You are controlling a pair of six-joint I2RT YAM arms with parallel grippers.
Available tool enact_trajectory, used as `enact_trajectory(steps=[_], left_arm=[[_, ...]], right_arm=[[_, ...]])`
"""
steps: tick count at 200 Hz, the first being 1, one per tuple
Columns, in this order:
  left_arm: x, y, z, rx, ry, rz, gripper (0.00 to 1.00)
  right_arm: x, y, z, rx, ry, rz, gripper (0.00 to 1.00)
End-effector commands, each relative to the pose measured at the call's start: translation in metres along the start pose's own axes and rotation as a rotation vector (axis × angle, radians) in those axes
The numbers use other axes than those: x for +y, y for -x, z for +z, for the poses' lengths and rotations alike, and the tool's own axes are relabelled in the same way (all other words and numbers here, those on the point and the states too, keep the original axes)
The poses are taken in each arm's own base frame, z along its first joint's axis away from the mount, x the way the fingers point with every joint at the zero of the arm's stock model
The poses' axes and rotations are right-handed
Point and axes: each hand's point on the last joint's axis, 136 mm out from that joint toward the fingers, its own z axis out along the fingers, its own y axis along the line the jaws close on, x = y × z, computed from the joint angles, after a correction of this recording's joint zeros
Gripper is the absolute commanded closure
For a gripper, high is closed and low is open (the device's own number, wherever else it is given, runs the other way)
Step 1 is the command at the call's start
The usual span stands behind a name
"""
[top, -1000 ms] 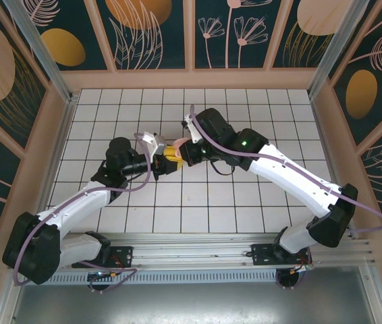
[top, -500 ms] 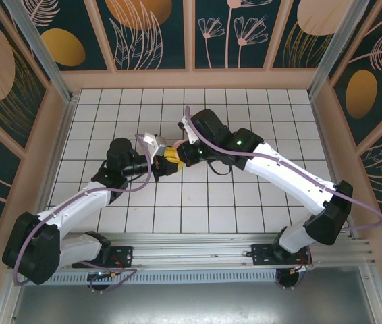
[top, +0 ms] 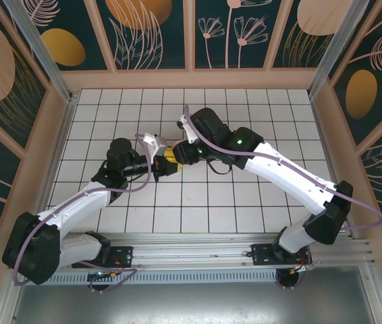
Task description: Insert the wireless bluetooth earbuds into the charging case
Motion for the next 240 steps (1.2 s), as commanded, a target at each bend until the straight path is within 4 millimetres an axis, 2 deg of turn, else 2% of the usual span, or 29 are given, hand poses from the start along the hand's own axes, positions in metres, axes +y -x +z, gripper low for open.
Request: enact_trajectory(steps=[1,42,61,85,107,123,144,182,209,240], left_arm=[[-0.003,0.012,-0.002,-0.036,0.005,0.042,0.76],[0.005,0.006,-0.005,-0.017,0.067,0.017,0.77],[0.009,0.000,-0.010,-0.007,0.107,0.005,0.78],[0.017,-0.008,-0.020,0.002,0.155,-0.048,0.78],[0.025,-0.012,-0.034,-0.017,0.197,-0.103,0.78],[0.031,-0.014,-0.047,-0.032,0.241,-0.129,0.78],[0.033,-0.015,-0.062,-0.042,0.292,-0.137,0.78],[0.026,-0.023,-0.074,-0.040,0.324,-0.157,0.78],[0.021,-0.019,-0.078,-0.066,0.318,-0.169,0.78],[0.017,-0.009,-0.083,-0.079,0.332,-0.133,0.78]], right_arm=[[0.012,0.015,-0.020,-0.051,0.032,-0.014,0.64],[0.015,0.038,-0.054,-0.169,0.075,0.011,0.64],[0.004,0.051,-0.072,-0.235,0.090,0.056,0.64],[-0.034,0.061,-0.083,-0.287,0.057,0.168,0.65],[-0.083,0.053,-0.072,-0.280,-0.031,0.274,0.65],[-0.111,0.043,-0.052,-0.257,-0.069,0.341,0.66],[-0.121,0.035,-0.014,-0.201,-0.045,0.347,0.67],[-0.116,0.021,0.069,-0.034,0.033,0.232,0.70],[-0.113,0.007,0.128,0.087,0.014,0.116,0.73],[-0.105,-0.019,0.178,0.209,-0.034,0.025,0.74]])
